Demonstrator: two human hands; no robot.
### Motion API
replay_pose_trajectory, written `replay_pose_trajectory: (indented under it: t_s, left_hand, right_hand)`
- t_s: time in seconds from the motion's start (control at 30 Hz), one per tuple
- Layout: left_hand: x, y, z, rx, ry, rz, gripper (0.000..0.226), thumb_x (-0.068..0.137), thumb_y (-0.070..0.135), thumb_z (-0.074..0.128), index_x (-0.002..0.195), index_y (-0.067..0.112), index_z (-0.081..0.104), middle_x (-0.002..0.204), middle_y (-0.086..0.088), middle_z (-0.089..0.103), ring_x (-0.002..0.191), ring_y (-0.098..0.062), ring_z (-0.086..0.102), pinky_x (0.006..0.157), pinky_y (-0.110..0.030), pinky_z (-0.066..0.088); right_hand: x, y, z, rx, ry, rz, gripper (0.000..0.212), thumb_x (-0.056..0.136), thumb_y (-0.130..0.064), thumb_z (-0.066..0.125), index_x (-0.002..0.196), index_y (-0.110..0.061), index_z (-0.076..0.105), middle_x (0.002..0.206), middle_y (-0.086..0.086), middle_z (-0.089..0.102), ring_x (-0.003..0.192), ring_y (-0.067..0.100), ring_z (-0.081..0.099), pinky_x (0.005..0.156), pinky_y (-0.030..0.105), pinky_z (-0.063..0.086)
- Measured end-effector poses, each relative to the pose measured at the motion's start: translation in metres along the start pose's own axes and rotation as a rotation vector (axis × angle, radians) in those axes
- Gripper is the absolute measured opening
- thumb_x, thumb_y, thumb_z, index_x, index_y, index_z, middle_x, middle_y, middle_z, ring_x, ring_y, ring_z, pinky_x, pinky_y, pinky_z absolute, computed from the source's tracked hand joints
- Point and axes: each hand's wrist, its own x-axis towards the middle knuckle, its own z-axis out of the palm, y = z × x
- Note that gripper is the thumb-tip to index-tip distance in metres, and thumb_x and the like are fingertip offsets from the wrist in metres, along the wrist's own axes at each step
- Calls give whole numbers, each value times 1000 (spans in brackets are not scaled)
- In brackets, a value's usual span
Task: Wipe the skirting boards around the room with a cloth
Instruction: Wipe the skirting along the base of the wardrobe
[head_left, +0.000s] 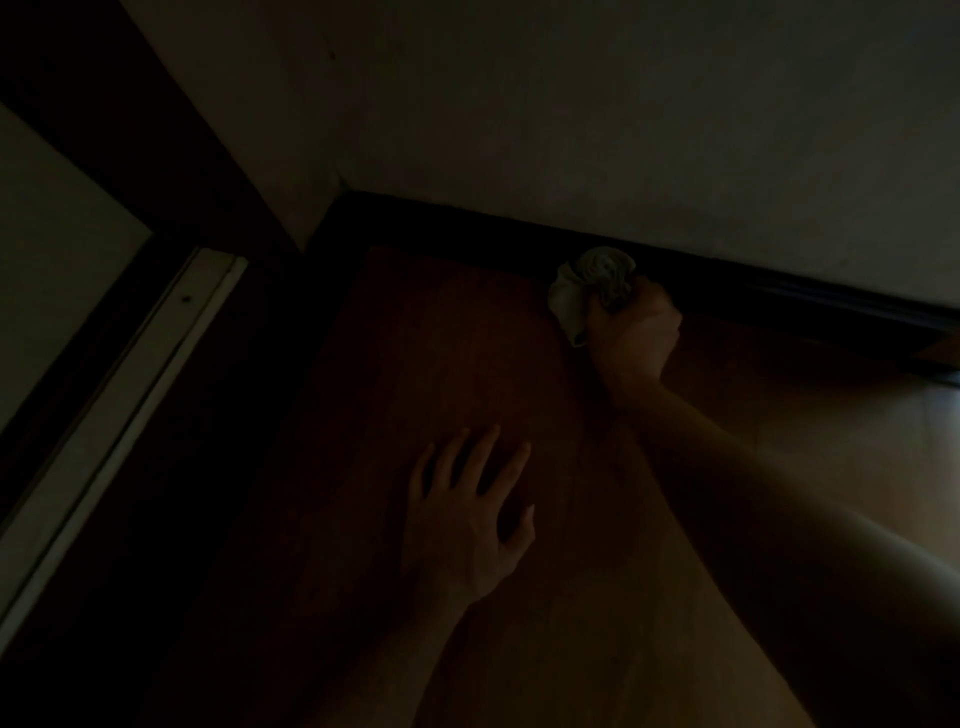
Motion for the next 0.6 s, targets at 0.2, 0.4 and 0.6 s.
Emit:
replay_pose_trajectory:
  t_s: [0.2, 0.4, 0.6]
  left_hand:
    - [0, 2, -1, 38, -23, -15, 67, 90, 71, 17, 155, 52, 10, 168, 8, 8, 153, -26, 11, 120, -54, 10]
    - [26, 30, -9, 68, -8, -49, 72, 88, 75, 13, 155, 49, 8, 167, 6, 10, 151, -29, 8, 119, -57, 14]
    - [27, 41, -4, 127, -20, -64, 71, 91, 73, 14, 154, 50, -8, 169, 6, -2, 154, -28, -1, 120, -60, 6]
  right_hand:
    - [3, -9, -1, 18, -101, 2, 29, 90, -32, 62, 89, -3, 63, 95, 13, 65, 88, 27, 63, 76, 40, 55]
    - [15, 53, -56, -9, 62, 83, 27, 87, -30, 62, 84, -3, 62, 91, 15, 66, 87, 32, 63, 69, 30, 43]
    - [21, 59, -66, -32, 13, -21, 27, 87, -31, 63, 90, -5, 64, 96, 15, 66, 90, 33, 63, 73, 37, 50]
